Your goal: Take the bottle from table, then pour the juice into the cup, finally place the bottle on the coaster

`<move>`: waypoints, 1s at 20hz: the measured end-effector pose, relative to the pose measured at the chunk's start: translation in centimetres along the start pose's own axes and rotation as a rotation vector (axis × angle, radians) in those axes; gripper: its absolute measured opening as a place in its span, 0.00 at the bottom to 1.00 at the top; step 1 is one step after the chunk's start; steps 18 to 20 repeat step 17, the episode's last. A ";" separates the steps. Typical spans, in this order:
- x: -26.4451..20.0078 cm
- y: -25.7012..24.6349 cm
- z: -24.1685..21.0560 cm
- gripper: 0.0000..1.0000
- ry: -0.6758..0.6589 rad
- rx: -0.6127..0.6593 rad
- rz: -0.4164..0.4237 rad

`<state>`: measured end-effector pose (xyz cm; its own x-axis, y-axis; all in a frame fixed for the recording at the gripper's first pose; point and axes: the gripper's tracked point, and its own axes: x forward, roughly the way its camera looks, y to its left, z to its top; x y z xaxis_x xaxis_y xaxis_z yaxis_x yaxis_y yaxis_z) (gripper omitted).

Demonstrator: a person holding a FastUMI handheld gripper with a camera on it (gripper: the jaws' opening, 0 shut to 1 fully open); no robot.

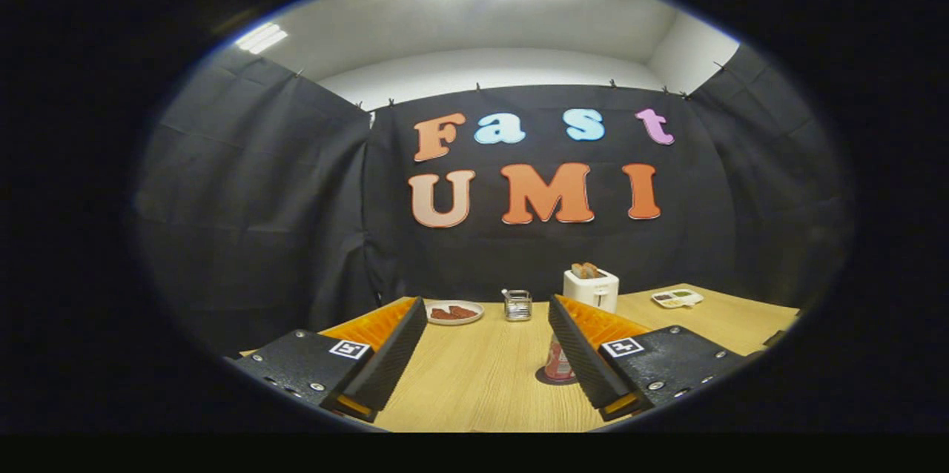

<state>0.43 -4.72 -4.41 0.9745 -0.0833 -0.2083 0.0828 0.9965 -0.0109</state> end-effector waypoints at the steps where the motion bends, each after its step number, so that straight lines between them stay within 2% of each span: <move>1: -0.3 0.4 0.3 0.98 -0.010 0.001 -0.001; 6: -1.9 2.9 1.8 0.98 -0.050 0.016 0.015; 11: -2.8 5.4 3.3 0.97 -0.069 -0.025 0.036; 20: -3.4 6.2 5.1 0.98 -0.084 -0.035 0.020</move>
